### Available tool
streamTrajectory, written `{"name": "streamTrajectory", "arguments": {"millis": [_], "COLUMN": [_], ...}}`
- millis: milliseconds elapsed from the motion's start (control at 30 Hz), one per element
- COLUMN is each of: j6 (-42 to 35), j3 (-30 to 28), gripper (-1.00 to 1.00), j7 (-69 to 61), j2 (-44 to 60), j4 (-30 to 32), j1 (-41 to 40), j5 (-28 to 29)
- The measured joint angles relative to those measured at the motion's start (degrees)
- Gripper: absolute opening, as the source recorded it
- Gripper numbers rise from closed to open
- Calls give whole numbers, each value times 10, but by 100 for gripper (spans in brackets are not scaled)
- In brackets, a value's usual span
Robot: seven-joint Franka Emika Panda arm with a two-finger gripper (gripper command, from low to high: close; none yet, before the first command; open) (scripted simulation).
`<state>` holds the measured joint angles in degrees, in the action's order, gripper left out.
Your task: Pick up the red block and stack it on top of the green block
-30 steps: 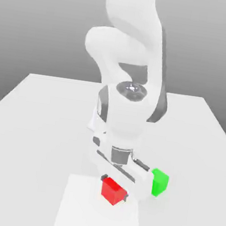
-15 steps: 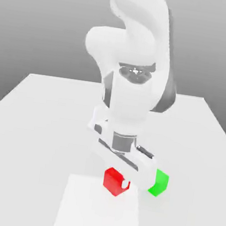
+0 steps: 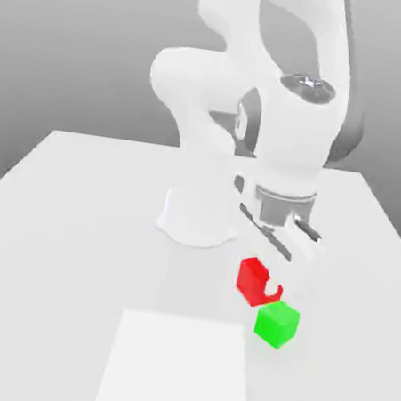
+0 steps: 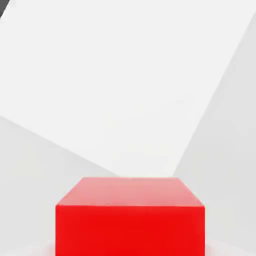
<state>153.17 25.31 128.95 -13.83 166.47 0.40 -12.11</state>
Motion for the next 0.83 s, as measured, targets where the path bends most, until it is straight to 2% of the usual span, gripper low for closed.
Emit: {"name": "streamTrajectory", "arguments": {"millis": [67, 133, 600, 733, 833], "j6": [-6, -7, 54, 88, 117], "j3": [20, 38, 96, 99, 98], "gripper": [-100, -100, -100, -100, -100], "j7": [57, 95, 255, 281, 287], "j2": [-17, -17, 88, 119, 139], "j4": [8, 10, -2, -1, 2], "j1": [19, 13, -103, -114, -113], "j5": [-29, -25, 190, 227, 235]}}
